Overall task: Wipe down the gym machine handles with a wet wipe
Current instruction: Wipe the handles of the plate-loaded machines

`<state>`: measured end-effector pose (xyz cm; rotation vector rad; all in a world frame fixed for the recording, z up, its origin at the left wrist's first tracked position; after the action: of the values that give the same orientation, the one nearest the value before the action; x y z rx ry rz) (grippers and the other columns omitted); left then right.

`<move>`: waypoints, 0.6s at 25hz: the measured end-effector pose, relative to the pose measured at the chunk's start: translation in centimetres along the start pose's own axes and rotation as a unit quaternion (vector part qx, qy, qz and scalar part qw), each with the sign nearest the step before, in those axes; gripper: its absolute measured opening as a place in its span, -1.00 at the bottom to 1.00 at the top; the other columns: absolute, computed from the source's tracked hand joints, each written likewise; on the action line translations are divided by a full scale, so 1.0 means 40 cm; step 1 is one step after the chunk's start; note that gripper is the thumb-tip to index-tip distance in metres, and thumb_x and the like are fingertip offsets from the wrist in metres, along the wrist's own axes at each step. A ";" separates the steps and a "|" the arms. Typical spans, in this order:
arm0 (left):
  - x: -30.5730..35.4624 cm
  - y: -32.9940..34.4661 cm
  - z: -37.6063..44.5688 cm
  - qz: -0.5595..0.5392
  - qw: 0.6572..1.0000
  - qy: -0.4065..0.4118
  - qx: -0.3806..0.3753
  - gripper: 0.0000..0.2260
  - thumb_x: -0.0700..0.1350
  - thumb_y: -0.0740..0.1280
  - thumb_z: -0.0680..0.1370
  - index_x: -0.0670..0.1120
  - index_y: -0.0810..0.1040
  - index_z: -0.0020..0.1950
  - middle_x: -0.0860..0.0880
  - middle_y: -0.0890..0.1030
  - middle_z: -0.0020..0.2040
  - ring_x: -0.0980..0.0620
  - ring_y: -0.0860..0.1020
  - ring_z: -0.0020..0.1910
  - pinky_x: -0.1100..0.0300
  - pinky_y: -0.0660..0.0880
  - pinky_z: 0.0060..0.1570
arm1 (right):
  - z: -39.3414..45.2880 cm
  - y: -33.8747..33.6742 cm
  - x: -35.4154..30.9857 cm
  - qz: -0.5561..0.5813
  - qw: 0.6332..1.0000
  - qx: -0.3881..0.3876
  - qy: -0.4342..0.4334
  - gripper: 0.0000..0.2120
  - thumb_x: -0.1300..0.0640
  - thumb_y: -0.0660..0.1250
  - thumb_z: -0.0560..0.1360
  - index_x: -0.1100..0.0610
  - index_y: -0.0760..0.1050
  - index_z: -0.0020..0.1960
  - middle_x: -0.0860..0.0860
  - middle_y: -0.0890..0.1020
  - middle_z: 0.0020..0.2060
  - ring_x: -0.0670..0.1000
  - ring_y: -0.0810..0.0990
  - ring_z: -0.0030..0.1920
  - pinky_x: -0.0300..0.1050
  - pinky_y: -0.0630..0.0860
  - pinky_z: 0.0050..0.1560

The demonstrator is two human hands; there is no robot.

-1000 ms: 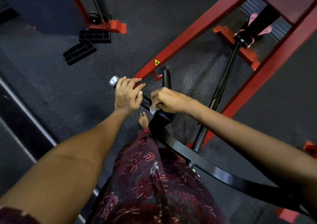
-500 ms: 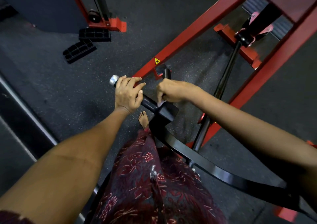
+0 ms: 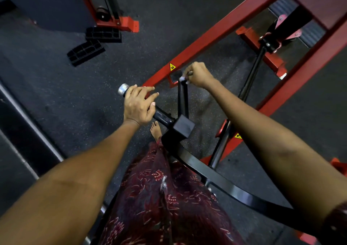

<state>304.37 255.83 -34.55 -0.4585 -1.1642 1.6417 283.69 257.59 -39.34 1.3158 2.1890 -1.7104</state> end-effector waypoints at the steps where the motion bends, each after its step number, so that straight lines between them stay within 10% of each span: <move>1: 0.000 0.000 0.000 0.001 1.000 0.003 0.002 -0.62 -0.05 0.08 0.48 -0.14 0.67 -0.05 -0.13 0.64 0.00 -0.13 0.56 -0.10 -0.01 0.30 0.14 | 0.021 0.006 0.017 0.014 1.000 0.015 0.018 -0.82 0.39 0.26 0.42 0.24 0.63 -0.16 0.21 0.68 -0.20 0.11 0.67 -0.16 0.08 0.60 -0.04; 12: 0.001 -0.001 0.001 0.006 1.000 0.009 0.017 -0.60 -0.04 0.06 0.48 -0.14 0.68 -0.04 -0.13 0.64 0.00 -0.10 0.52 -0.07 0.00 0.31 0.13 | 0.023 0.024 -0.024 -0.064 0.994 -0.027 -0.085 -0.83 0.37 0.34 0.42 0.24 0.65 -0.04 0.03 0.59 -0.20 -0.06 0.54 -0.19 -0.07 0.54 -0.04; 15: 0.001 0.002 0.000 0.007 1.000 0.012 0.016 -0.60 -0.04 0.06 0.50 -0.14 0.67 -0.03 -0.14 0.63 0.01 -0.12 0.54 -0.08 -0.01 0.32 0.13 | 0.054 0.053 -0.057 -0.148 0.986 -0.034 -0.062 -0.84 0.27 0.36 0.44 0.24 0.62 0.01 0.16 0.59 0.01 0.15 0.58 0.02 -0.03 0.48 0.03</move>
<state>304.32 255.87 -34.63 -0.4655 -1.1186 1.6611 285.57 254.54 -40.59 0.8766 2.4428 -1.7359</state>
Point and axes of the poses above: each hand's wrist, its own z-axis towards the middle knuckle, its own y-axis out of the palm, x = y × z, the point moved 10 cm from there along z, towards the middle knuckle
